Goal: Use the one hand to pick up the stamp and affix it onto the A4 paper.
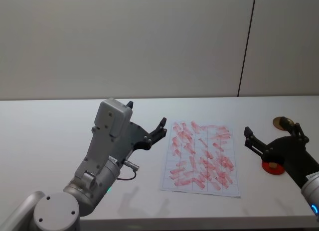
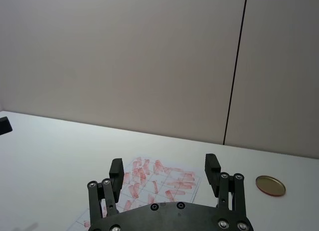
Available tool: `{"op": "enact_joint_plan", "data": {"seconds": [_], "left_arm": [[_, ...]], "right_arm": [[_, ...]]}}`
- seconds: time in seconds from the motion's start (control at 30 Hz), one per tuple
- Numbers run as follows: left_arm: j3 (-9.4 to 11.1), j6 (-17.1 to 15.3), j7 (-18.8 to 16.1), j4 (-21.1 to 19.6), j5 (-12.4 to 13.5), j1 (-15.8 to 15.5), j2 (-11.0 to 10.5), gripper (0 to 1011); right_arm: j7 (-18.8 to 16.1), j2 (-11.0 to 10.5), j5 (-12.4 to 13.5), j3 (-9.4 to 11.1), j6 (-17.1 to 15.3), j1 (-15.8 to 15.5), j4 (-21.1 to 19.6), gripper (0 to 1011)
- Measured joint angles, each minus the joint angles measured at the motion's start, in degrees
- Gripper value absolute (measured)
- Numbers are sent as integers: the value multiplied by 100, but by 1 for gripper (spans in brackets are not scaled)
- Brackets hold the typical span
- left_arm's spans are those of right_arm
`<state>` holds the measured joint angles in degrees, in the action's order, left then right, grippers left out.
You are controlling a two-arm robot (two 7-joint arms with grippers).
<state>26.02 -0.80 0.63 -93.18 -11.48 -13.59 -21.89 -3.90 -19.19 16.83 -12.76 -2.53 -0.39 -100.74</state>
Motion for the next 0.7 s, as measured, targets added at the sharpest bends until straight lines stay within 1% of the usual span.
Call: {"op": "enact_joint_plan", "data": {"seconds": [0.27,0.37,0.57,0.7], "left_arm": [[0,0,0,0,0,0,0,993],[0,0,0,0,0,0,0,993],[0,0,0,0,0,0,0,993],[0,0,0,0,0,0,0,993]], "right_arm": [[72,70,110,45,-285,157,176,1001],[180,126,144,67,-447,268,308,1001],[370,219,172,93,-650,445,540,1001],[569,309,189,118,-814,621,782,1001]]}}
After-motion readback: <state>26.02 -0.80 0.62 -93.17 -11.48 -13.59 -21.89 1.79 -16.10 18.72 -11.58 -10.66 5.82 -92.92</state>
